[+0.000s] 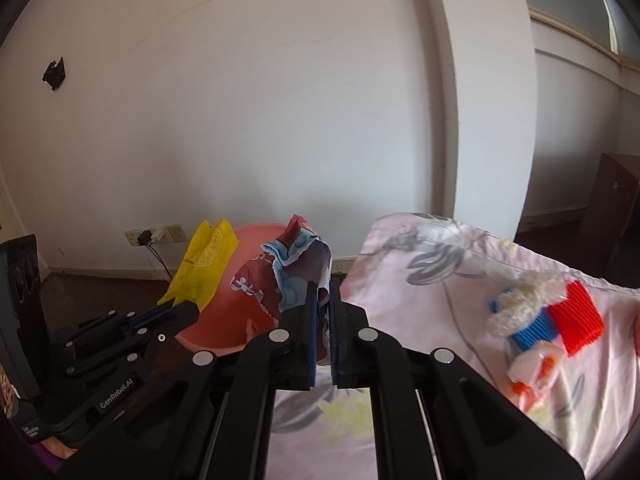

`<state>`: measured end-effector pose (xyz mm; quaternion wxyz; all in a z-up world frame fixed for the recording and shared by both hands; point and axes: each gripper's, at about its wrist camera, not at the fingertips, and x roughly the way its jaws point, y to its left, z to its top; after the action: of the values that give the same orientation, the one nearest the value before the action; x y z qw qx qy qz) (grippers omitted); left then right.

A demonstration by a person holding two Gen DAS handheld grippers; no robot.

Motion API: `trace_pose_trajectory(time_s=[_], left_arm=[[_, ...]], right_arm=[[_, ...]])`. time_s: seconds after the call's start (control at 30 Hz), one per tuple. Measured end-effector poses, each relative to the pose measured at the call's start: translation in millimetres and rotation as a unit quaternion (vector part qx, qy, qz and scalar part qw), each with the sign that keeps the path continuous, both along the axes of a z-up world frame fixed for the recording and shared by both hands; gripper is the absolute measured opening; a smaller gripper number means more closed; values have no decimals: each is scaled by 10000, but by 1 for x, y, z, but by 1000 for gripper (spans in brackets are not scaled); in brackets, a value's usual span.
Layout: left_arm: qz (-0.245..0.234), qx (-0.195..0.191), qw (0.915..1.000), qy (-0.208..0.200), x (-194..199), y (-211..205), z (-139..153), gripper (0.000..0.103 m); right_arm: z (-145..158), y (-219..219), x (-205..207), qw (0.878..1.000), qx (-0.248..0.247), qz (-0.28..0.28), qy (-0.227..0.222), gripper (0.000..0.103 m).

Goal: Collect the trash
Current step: 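Carry the yellow bag and crumpled paper over the pink basin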

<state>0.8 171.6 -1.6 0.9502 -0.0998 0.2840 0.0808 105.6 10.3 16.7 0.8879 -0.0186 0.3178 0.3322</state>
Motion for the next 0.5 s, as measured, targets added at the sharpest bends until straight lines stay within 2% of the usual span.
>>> trace_pose_trajectory(time_s=[0.5], left_arm=[[429, -151, 9984, 333, 9, 51, -26, 9]], right_arm=[[-28, 63, 25, 9989, -228, 344, 221, 5]])
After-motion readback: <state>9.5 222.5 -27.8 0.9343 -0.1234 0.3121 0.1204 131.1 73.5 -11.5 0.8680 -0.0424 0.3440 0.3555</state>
